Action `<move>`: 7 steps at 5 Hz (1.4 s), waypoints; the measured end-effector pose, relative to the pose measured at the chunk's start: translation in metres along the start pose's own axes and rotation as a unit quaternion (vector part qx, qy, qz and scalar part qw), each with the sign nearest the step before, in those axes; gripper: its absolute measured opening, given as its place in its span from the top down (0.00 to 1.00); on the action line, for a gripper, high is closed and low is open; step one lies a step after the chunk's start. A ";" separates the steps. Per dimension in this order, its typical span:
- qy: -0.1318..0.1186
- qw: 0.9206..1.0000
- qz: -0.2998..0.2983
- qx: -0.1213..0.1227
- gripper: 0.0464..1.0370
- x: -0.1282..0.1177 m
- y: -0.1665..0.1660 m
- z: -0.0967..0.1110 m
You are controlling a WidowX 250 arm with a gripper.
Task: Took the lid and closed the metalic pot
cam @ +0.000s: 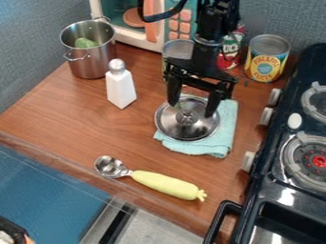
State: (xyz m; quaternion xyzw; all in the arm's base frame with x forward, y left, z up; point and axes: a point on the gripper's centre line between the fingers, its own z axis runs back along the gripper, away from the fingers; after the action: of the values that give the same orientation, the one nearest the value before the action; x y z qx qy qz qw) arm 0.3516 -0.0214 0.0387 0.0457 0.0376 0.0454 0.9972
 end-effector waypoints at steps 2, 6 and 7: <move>0.014 1.000 0.002 0.002 0.04 -0.001 0.003 -0.010; 0.007 1.000 0.026 -0.005 0.39 -0.003 -0.003 -0.023; 0.010 0.999 0.033 -0.010 0.63 -0.004 0.002 -0.023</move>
State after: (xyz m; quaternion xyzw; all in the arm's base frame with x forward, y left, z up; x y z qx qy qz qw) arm 0.3454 -0.0178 0.0165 0.0367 0.0457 0.0787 0.9952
